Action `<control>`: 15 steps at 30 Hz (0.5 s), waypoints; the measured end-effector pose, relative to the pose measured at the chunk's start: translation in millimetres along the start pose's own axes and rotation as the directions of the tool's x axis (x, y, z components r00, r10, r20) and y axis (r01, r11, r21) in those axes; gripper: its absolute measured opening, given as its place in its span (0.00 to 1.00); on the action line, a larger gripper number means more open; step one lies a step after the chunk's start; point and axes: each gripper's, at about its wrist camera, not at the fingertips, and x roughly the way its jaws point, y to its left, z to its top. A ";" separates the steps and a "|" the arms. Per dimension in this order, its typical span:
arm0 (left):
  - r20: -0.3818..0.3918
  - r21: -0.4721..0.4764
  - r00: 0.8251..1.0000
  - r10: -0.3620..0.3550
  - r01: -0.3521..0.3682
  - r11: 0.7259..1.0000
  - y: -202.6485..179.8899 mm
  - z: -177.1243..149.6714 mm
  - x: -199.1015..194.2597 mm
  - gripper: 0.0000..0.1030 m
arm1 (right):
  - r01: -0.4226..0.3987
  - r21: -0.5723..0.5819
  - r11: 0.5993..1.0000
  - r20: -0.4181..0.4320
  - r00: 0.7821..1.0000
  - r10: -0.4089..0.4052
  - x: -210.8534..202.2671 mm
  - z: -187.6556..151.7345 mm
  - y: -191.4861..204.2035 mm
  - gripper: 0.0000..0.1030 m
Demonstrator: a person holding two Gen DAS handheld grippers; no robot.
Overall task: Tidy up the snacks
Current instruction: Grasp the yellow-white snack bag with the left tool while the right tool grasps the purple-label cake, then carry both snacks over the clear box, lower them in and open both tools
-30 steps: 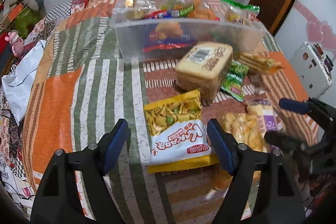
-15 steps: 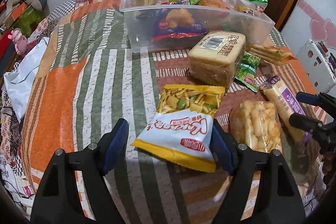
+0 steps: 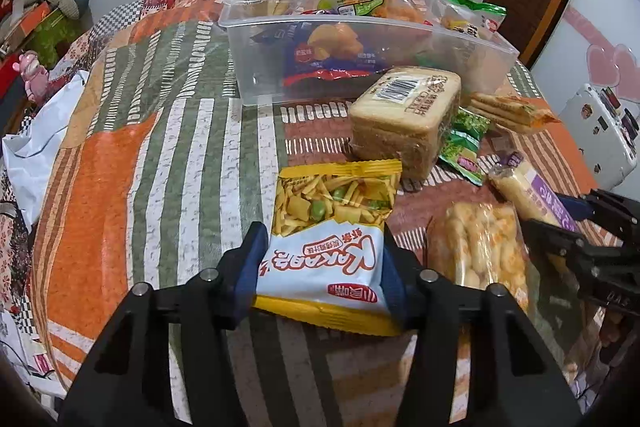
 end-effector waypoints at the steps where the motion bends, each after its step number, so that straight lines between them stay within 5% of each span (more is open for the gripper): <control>1: 0.003 0.004 1.000 0.008 -0.008 1.000 0.1 -1.5 -2.4 0.50 | -0.007 0.000 1.000 0.003 1.000 0.007 -1.8 -0.4 -0.6 0.41; 15: 0.114 -0.020 0.993 0.025 -0.023 1.000 8.6 19.6 -47.0 0.49 | -0.025 -0.011 1.000 0.110 0.994 0.026 -39.2 13.4 -3.3 0.41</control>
